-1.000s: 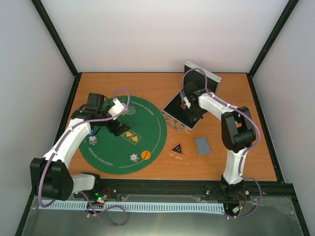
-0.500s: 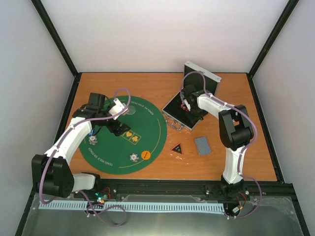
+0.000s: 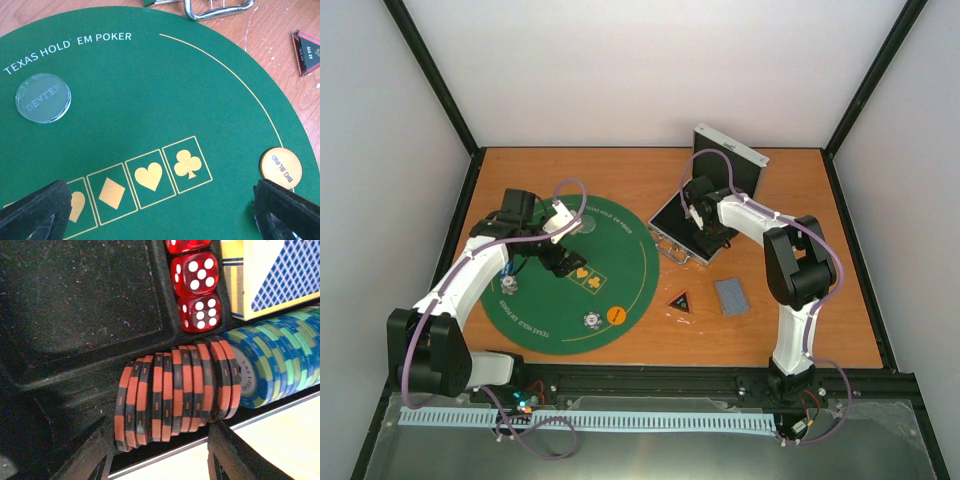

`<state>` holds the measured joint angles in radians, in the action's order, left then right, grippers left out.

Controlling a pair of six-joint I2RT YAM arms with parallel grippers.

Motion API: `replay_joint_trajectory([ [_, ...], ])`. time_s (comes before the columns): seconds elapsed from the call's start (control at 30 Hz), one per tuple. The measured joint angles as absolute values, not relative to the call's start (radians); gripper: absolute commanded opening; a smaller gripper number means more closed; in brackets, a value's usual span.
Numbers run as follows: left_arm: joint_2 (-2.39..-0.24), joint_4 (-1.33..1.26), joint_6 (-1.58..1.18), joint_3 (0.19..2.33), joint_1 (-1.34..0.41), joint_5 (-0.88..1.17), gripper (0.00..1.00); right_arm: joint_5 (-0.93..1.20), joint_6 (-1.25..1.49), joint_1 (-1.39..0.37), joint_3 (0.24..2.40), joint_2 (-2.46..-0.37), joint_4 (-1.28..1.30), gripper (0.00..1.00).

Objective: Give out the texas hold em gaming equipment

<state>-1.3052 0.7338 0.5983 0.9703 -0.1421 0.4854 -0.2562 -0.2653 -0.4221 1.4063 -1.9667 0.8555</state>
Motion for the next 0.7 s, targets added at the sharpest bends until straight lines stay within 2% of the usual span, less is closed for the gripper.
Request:
replay_joint_trajectory([
  [0.43,-1.316,0.735,0.599,0.970,-0.142,0.514,1.00,-0.303,-0.277,-0.428,1.428,-1.966,0.820,0.67],
  [0.7,-1.316,0.739,0.600,0.960,-0.142,0.521,1.00,-0.311,-0.295,-0.428,1.437,-1.971,0.816,0.70],
])
